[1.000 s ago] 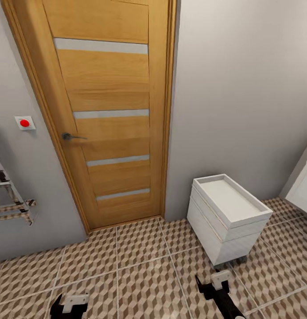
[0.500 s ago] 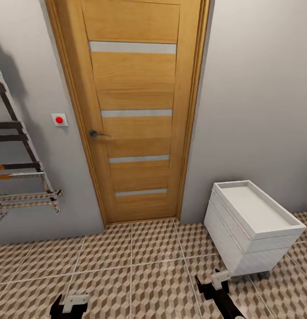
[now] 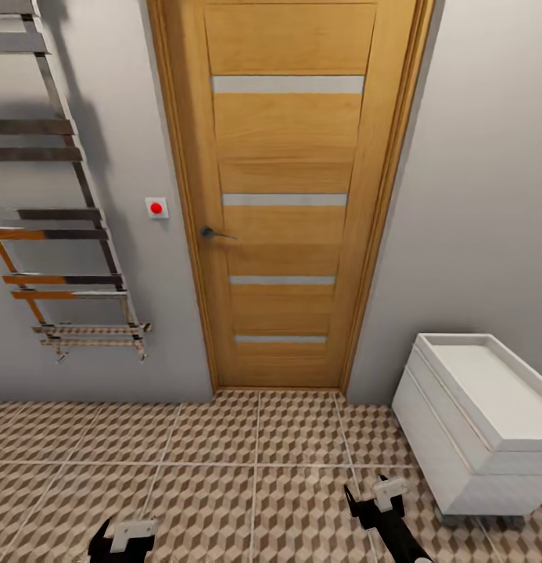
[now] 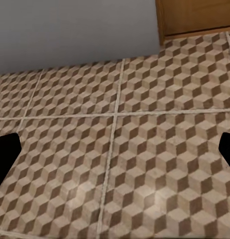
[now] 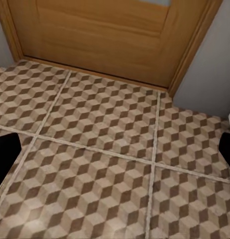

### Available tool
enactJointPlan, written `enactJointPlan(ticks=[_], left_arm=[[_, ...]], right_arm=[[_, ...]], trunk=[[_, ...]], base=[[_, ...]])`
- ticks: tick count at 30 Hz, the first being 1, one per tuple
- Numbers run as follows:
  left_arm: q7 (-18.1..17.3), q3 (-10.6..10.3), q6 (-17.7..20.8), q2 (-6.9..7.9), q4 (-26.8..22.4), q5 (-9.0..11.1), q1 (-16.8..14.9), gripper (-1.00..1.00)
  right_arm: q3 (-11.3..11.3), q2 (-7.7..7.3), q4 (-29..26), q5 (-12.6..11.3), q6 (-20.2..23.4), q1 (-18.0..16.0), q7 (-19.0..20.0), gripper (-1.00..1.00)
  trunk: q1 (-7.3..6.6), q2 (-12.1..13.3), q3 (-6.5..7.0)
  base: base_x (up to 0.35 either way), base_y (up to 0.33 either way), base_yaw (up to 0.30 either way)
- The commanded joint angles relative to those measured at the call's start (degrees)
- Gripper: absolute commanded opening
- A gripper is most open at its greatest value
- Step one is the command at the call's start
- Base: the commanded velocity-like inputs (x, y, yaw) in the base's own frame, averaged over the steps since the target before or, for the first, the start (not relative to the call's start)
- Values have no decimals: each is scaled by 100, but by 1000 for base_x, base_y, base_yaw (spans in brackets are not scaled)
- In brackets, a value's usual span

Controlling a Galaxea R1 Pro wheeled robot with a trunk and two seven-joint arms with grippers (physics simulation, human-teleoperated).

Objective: Take the four mousetraps from the cabinet in the bathroom and place them on the bathroom floor. Make sure all four end up on the same floor surface, and ensure that at least two of them are either under or directly next to the same bathroom sink.

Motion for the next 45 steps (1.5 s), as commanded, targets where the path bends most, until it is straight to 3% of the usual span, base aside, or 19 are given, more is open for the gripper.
enactJointPlan(ticks=[1,45], left_arm=[[24,-48,-21,-4,19,17,-8,100],[49,-48,-21,-4,19,17,-8,100]], right_arm=[[43,-3,2,-19,-16,-3,1,100],[43,-10,1,-19,-16,-3,-1,100]], trunk=[[0,-4,-6],[0,-4,-6]], base=[[0,0,289],[0,0,290]])
